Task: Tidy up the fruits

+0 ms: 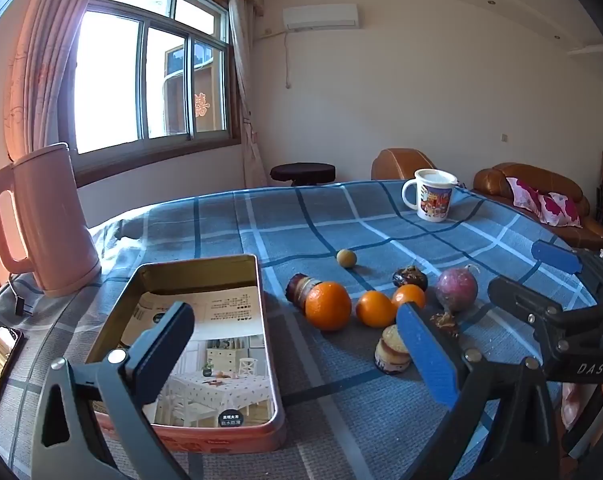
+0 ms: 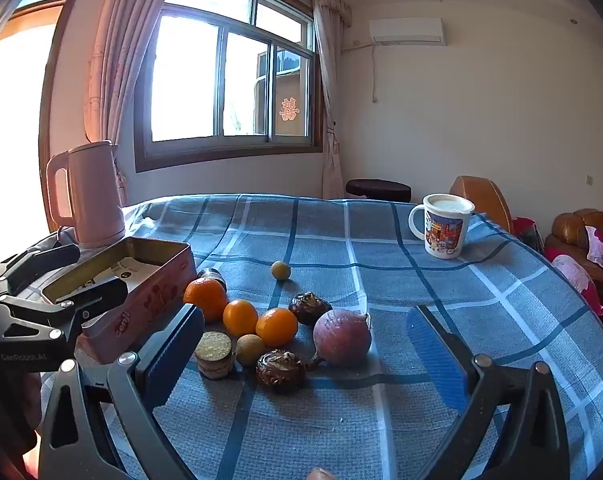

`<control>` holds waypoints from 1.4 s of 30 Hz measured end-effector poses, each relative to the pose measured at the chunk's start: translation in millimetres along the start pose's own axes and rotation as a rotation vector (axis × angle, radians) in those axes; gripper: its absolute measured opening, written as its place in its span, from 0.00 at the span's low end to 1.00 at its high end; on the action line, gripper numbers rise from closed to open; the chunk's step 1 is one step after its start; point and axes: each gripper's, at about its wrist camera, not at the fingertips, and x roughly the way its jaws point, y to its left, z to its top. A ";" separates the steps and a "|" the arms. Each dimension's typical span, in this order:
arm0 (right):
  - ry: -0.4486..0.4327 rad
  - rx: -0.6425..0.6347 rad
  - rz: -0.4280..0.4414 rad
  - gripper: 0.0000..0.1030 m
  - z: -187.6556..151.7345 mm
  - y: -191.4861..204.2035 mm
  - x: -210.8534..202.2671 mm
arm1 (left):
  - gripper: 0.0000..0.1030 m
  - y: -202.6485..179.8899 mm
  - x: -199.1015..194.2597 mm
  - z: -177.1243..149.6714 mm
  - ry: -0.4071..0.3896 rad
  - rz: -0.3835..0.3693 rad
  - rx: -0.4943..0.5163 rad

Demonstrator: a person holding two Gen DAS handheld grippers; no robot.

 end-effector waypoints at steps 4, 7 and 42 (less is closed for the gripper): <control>-0.004 0.002 0.005 0.99 -0.2 0.7 -2.5 | 1.00 -1.9 -2.2 -0.6 -0.007 -0.001 0.012; 0.011 0.004 0.003 0.99 -2.5 -2.6 0.3 | 1.00 -3.1 0.5 -4.1 0.012 -0.011 0.014; 0.026 0.020 0.004 0.99 -11.3 -1.3 4.4 | 1.00 1.2 -0.2 -6.2 0.017 -0.002 -0.001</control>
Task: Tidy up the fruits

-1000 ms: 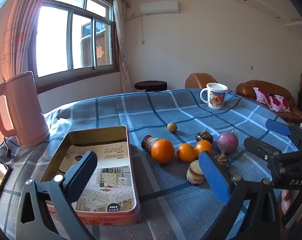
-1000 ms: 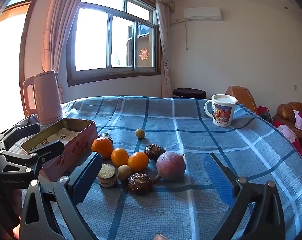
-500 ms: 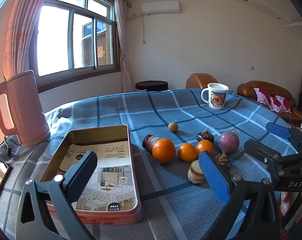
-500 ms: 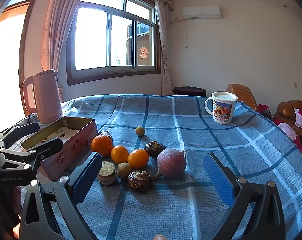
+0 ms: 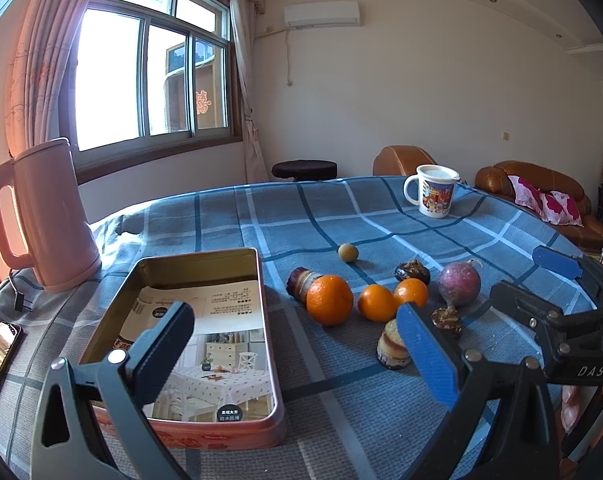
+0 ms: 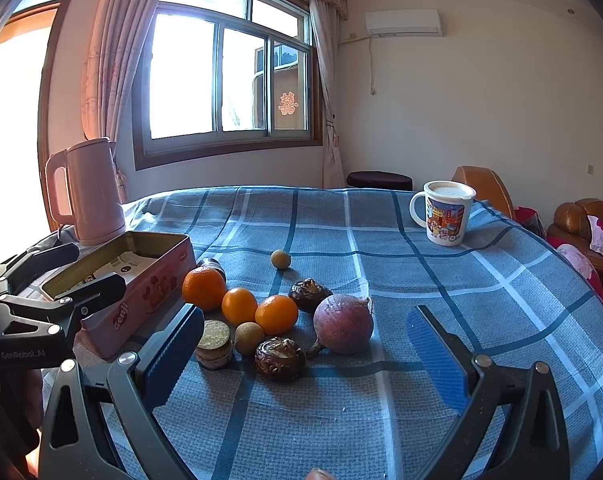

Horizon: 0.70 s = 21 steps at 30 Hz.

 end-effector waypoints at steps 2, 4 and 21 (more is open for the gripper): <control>0.001 0.000 -0.001 0.99 -0.4 0.4 0.0 | 1.00 0.2 0.2 -0.1 0.000 0.001 0.001; 0.002 0.001 -0.001 0.99 -1.5 0.7 -0.2 | 1.00 0.5 0.2 -0.2 0.000 0.000 0.000; 0.013 0.001 0.003 0.99 -3.9 1.3 3.8 | 1.00 3.1 3.0 -2.8 0.006 -0.002 0.004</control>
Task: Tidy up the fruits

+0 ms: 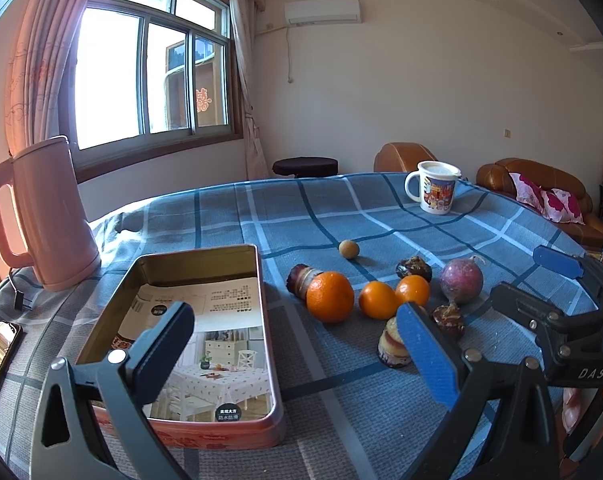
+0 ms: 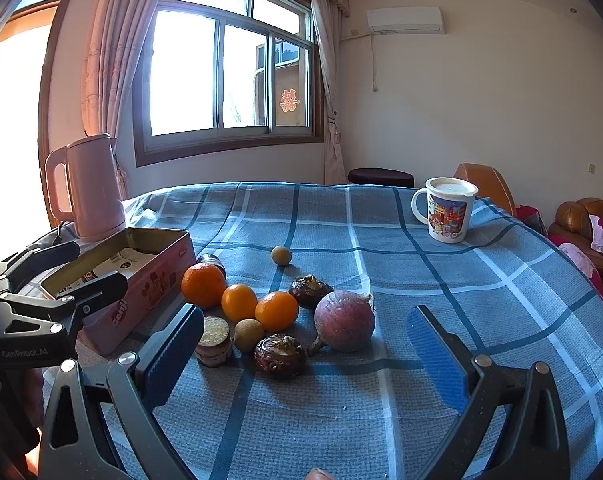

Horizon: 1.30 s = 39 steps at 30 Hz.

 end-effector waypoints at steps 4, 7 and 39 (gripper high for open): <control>0.003 0.004 0.001 0.99 -1.2 -1.0 0.3 | 1.00 1.1 1.8 -2.7 0.004 0.000 0.000; 0.005 0.007 0.001 0.99 -1.6 -2.0 0.3 | 1.00 -0.3 3.3 -3.9 0.006 0.003 0.000; 0.257 0.115 -0.012 0.71 5.5 -48.9 72.1 | 0.52 -67.8 53.5 -2.2 0.231 -0.215 0.107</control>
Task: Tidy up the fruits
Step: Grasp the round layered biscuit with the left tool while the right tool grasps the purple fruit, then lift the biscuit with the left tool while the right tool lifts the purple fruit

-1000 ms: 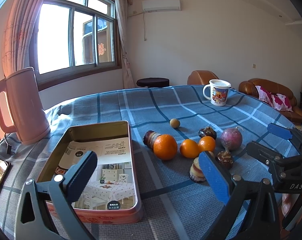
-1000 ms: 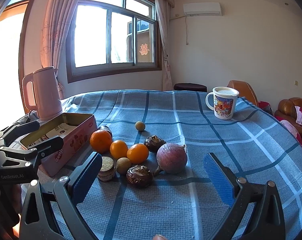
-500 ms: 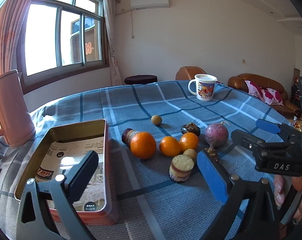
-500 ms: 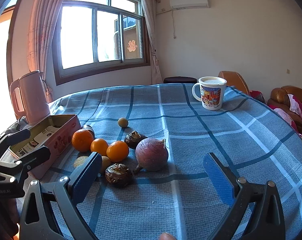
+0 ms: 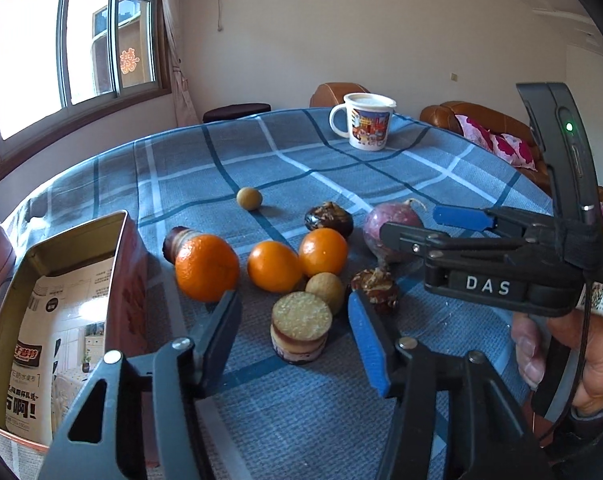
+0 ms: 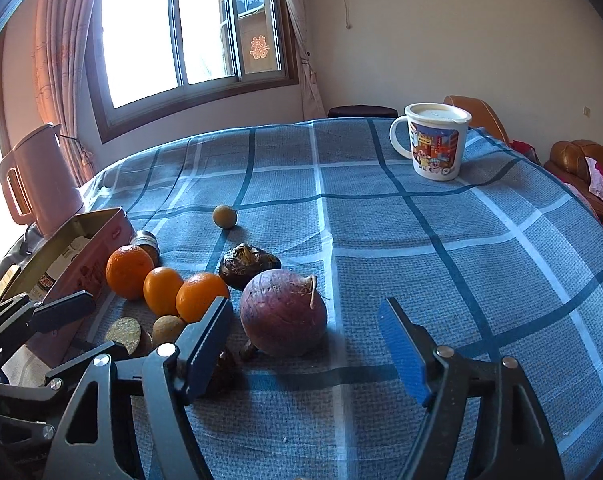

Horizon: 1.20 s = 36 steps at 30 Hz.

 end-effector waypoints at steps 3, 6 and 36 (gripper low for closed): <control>0.033 -0.009 0.010 0.71 2.2 3.3 6.5 | 0.51 -1.0 10.4 1.9 0.044 -0.006 0.007; 0.081 0.008 0.040 0.63 4.6 0.9 16.6 | 0.45 1.3 15.8 2.5 0.067 -0.023 -0.007; -0.040 0.038 0.192 0.50 7.7 -4.9 -0.8 | 0.34 23.9 -9.0 -1.4 -0.063 -0.063 -0.099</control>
